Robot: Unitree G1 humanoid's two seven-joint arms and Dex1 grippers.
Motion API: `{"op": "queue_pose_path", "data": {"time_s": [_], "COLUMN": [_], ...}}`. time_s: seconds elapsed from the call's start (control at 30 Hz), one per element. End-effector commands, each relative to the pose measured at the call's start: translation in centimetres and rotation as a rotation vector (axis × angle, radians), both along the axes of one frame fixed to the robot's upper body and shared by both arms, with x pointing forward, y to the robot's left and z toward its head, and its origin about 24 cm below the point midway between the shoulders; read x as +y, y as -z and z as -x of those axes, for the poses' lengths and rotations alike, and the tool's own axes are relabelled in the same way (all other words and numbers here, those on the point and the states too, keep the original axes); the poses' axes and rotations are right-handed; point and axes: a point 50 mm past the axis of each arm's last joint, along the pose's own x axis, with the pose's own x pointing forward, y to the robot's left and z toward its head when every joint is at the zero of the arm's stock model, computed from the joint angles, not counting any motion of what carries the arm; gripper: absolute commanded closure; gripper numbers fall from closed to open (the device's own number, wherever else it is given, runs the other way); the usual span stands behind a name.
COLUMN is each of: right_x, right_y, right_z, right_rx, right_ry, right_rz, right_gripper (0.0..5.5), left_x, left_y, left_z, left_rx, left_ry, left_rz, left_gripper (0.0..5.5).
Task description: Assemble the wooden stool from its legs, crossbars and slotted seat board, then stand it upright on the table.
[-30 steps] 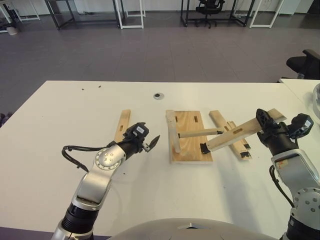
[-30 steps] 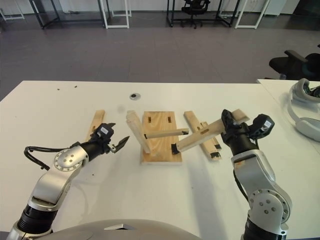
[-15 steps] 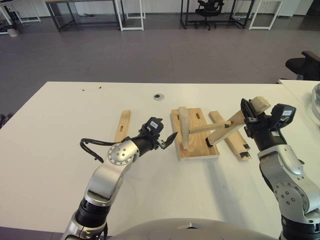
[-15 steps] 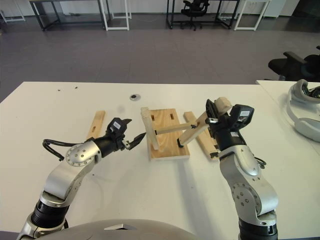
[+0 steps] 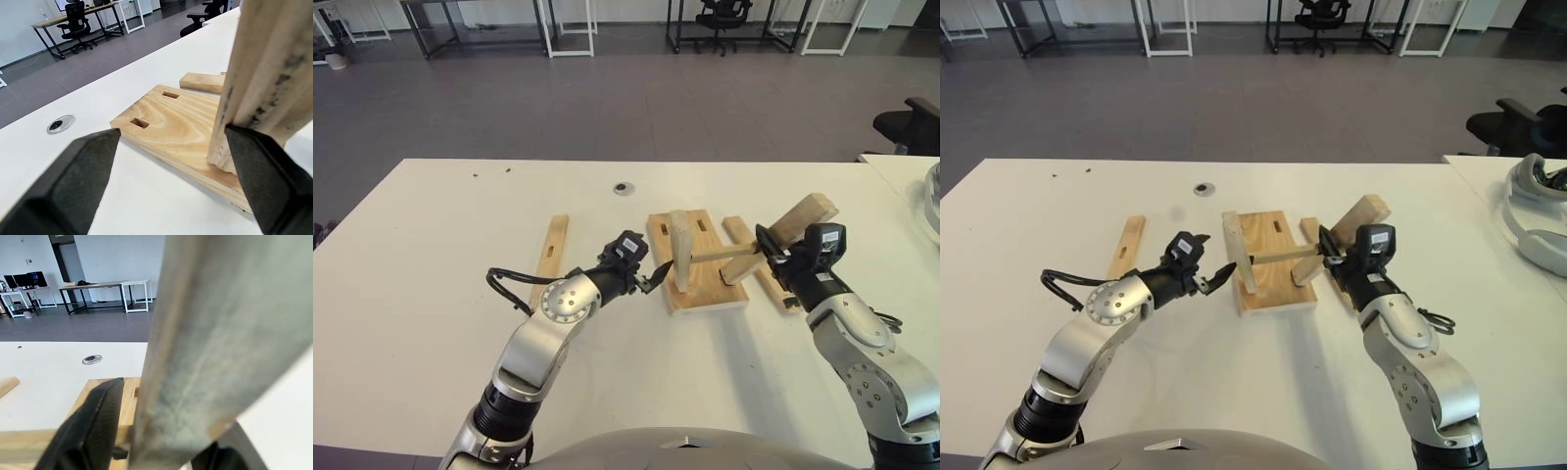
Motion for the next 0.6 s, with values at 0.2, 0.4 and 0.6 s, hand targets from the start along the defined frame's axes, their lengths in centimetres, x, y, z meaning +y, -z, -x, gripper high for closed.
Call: {"op": "queue_pose_path", "data": {"time_s": [0.2, 0.4, 0.6], "right_x": [3.2, 6.0, 6.3], "right_y": [2.1, 1.8, 2.4], "right_z": [0.3, 0.5, 0.6], "right_rx": [0.155, 0.165, 0.196], "right_ry": [-0.326, -0.542, -0.6], "right_rz": [0.021, 0.032, 0.059], "right_gripper": [2.03, 0.77, 0.14], "left_x": [-4.1, -5.3, -4.8], "left_y": [-3.0, -3.5, -3.2], "left_z": [-0.6, -0.4, -0.7], "left_rx": [-0.083, -0.1, -0.108], "left_ry": [0.065, 0.097, 0.087], "left_rz": [0.151, 0.176, 0.151], "left_gripper": [1.56, 1.56, 1.56]}}
